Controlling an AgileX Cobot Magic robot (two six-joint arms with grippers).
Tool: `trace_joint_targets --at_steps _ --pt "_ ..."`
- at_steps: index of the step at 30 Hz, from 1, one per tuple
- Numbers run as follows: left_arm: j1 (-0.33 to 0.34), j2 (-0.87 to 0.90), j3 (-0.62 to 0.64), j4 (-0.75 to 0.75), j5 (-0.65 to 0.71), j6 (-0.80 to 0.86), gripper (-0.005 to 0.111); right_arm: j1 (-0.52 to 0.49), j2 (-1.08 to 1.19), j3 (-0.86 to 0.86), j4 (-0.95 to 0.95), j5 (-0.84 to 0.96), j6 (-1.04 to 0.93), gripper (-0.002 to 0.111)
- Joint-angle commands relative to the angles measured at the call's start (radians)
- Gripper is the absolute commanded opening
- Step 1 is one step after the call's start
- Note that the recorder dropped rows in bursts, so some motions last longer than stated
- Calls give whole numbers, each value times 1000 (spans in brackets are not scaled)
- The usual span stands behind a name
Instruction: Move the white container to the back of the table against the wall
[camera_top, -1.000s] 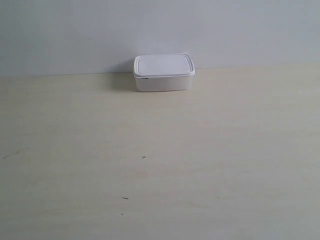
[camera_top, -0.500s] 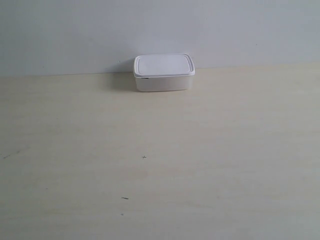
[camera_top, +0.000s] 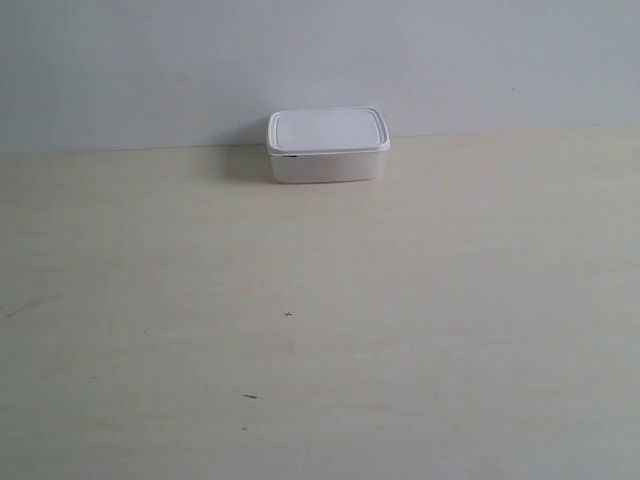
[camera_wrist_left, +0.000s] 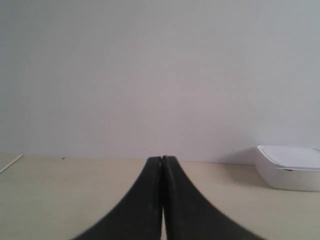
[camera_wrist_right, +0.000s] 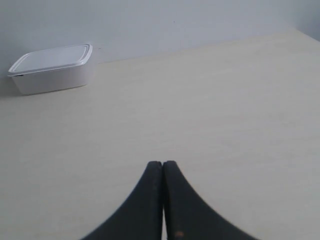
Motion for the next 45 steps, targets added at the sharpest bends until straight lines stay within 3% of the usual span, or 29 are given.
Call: trace_joint_targets --at_steps 1,5,14,21,27,31,45 --pt "-5 -7 3 -169 75 -24 0 -5 -6 -5 -10 -11 -5 0" --pt "-5 -7 3 -380 172 -24 0 -5 -6 -5 -10 -11 -5 0" --pt "-5 -7 3 -379 153 75 0 -5 -6 -5 -7 -9 -5 0" --pt "-5 -7 3 -427 212 507 0 -5 -6 -5 -3 -7 -5 0" --pt "-5 -7 3 -840 415 964 0 -5 -6 -5 -3 -7 -5 0" --pt "-5 -7 3 -881 412 1179 0 -5 -6 -5 -1 -7 -5 0" --pt "-5 -7 3 -891 414 1189 0 -3 -6 -5 2 -1 -5 0"
